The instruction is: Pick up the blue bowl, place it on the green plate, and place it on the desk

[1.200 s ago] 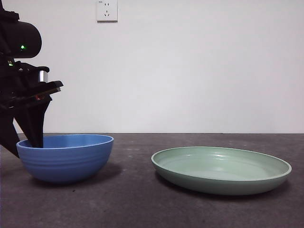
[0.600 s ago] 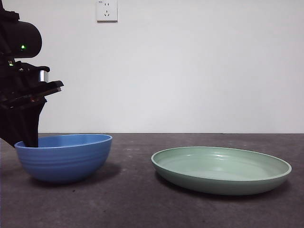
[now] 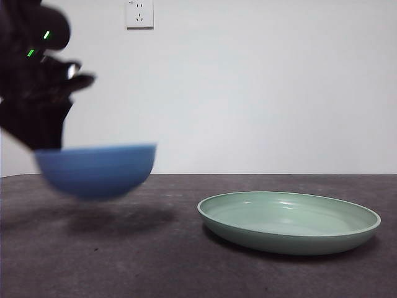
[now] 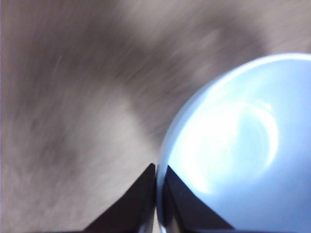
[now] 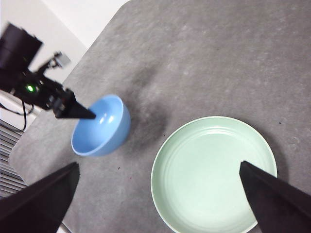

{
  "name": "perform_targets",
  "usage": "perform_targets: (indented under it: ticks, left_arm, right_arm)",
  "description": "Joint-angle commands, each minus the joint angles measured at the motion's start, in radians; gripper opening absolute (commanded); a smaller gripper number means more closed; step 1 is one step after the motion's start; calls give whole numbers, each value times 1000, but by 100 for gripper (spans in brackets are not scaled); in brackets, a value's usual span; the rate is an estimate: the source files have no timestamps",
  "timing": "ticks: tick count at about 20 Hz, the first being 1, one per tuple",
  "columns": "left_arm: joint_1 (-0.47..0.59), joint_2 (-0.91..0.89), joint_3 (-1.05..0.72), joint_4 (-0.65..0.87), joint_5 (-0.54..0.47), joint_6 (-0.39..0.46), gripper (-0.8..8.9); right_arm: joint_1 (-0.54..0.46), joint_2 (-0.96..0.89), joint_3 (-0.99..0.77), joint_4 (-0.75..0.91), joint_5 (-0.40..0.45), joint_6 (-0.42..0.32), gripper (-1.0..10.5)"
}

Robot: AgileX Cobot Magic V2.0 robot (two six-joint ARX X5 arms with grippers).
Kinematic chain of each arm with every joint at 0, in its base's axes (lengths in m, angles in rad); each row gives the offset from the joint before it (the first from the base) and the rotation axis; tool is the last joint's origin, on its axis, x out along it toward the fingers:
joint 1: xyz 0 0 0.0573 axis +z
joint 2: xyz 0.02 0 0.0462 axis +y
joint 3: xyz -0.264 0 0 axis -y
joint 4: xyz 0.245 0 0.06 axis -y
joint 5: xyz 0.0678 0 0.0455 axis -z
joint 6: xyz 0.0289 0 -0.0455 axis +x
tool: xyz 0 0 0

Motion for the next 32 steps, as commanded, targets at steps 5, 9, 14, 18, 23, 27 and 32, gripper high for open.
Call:
perform_targets:
  ticks: [5,9,14,18,23,27,32]
  left_arm:
    - [-152,67,289,-98,-1,-48,15]
    - [-252,213,444,-147,-2,-51,15]
    - [-381,458,686,-183,-2,-47,15]
    - [-456,627,881,-266,-52,-23,15]
    - [-494,698,916,-222,-82,-24,14]
    - [-493,711,916,-235,-95,-29,14]
    - [-493,755,916,-281,-95,-28,19]
  right_arm:
    - [0,1,17,-26,-3,-21,550]
    - [0,-20,17,-121,2,-89,550]
    - [-1,-72,17,-147,98,-106,550]
    - [-1,-98,17,-146,117,-106,550]
    - [0,-97,17,-146,117,-106,550]
    - [0,-97,17,-143,117,-106,550]
    - [0,-97,17,-144,116,-105,550]
